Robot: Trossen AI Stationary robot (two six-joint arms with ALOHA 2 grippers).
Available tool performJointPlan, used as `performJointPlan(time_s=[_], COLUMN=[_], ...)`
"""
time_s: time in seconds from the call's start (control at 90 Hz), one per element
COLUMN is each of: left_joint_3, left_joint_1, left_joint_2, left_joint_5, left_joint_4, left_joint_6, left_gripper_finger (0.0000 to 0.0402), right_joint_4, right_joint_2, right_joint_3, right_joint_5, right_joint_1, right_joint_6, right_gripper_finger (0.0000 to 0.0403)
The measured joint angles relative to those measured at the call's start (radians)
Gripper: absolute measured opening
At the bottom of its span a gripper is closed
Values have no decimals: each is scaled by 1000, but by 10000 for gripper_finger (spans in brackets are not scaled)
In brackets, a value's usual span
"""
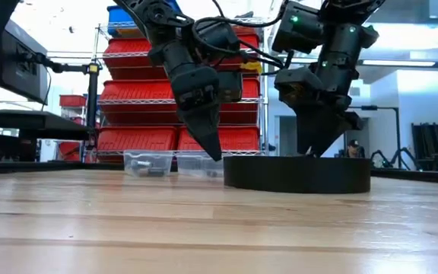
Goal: Insert battery
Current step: Insert the black battery into the wall clock
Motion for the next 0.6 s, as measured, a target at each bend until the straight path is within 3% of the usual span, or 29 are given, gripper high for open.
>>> performJointPlan(time_s=[0.411,0.6], left_joint_3=[6,78], left_joint_1=[3,32], left_joint_2=[0,-24], left_joint_5=[-1,-35], left_joint_4=[-15,-121], left_joint_6=[6,110], left_gripper_finger=[77,77], right_joint_4=[-129,-233], right_joint_2=[-19,-106], right_joint_3=[75,62], right_joint_5=[18,195], right_joint_1=[33,121], right_joint_6=[-44,21], right_gripper_finger=[117,100])
